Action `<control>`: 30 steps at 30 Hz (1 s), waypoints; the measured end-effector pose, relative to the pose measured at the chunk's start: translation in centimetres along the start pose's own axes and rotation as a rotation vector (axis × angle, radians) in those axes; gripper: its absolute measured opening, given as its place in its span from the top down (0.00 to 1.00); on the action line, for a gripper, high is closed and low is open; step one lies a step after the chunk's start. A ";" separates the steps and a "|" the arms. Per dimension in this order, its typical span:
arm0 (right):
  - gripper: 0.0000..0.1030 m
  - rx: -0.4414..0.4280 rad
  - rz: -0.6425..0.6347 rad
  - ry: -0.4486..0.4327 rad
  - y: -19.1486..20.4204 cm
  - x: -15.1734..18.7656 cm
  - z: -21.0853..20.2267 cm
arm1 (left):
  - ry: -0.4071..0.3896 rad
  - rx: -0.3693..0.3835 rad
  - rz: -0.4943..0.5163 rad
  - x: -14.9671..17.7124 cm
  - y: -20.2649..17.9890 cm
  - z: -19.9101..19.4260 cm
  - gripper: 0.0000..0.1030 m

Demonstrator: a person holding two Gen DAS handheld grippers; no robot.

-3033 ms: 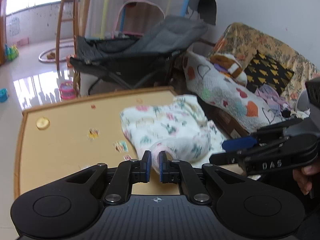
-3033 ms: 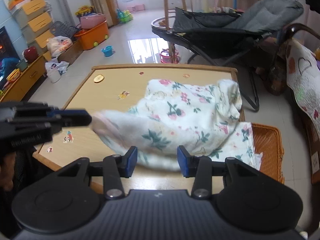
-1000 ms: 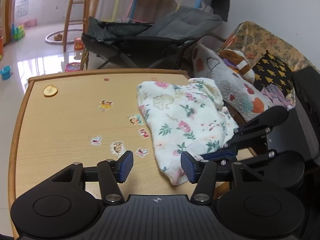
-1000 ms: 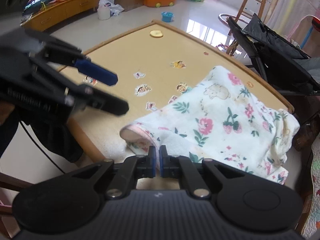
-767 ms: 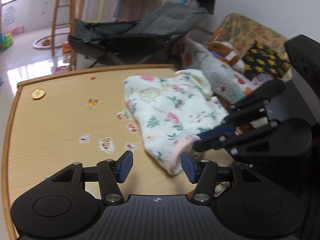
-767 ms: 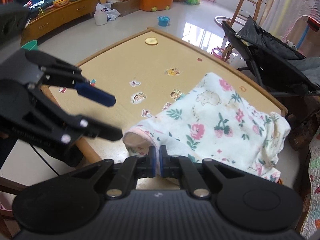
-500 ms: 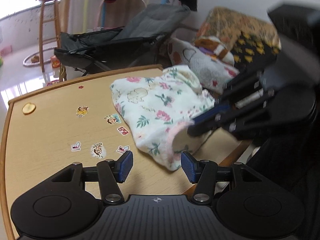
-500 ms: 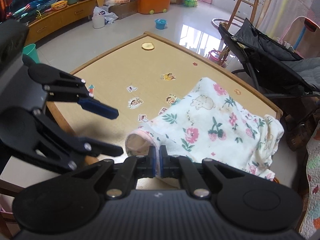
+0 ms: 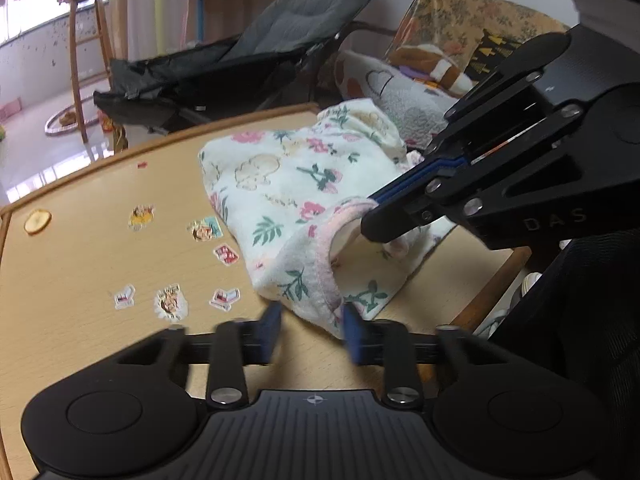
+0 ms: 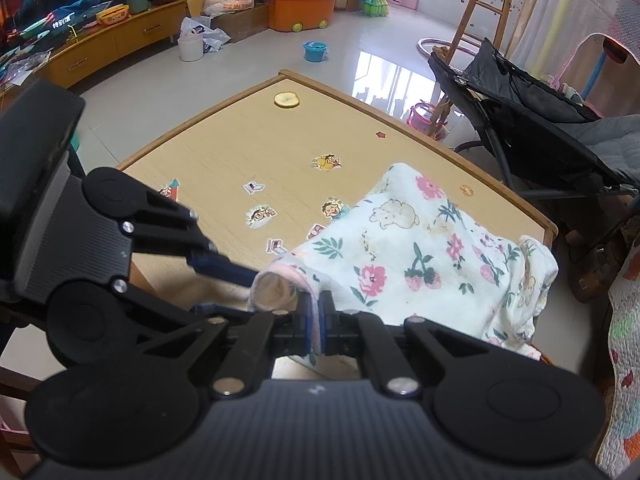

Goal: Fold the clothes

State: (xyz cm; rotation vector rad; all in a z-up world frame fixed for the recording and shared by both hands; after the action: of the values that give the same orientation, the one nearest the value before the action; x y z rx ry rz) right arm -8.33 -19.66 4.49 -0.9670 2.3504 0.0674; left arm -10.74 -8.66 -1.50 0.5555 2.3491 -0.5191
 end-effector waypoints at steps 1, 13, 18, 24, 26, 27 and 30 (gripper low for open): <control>0.96 0.001 0.000 0.000 -0.1 0.0 0.0 | 0.003 0.003 -0.006 0.1 0.0 0.2 0.76; 0.96 0.000 0.012 0.000 -0.2 0.3 0.0 | -0.029 0.026 -0.067 -0.3 0.2 0.5 0.97; 0.96 0.004 0.016 -0.006 -0.1 0.5 0.0 | -0.050 0.040 -0.088 -1.0 0.7 -0.2 0.97; 0.96 0.013 0.037 -0.022 -0.4 0.7 -0.4 | -0.074 0.022 -0.100 -1.9 1.4 -1.4 0.97; 0.96 0.012 0.044 -0.029 -0.5 0.8 -0.5 | -0.083 0.023 -0.092 -2.3 1.4 -1.9 0.97; 0.96 0.013 0.049 -0.033 -0.5 0.8 -0.6 | -0.089 0.023 -0.088 -2.5 1.4 -2.3 0.97; 0.96 0.015 0.062 -0.049 -0.6 0.9 -1.0 | -0.113 0.027 -0.075 -3.2 1.2 -3.5 0.97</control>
State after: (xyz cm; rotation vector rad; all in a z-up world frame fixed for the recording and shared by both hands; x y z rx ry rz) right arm -8.95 -20.91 4.96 -0.8751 2.3322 0.0965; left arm -9.70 -6.70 2.88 0.4402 2.2650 -0.6022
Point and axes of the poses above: each gripper's, at about its wrist camera, not at the fingertips, and z roughly the way its jaws point, y to its left, x to its underside, the point moved 4 cm from there along z, roughly the way its jaws point, and after that the axes turned 10 degrees about -z, right-handed, at the moved point
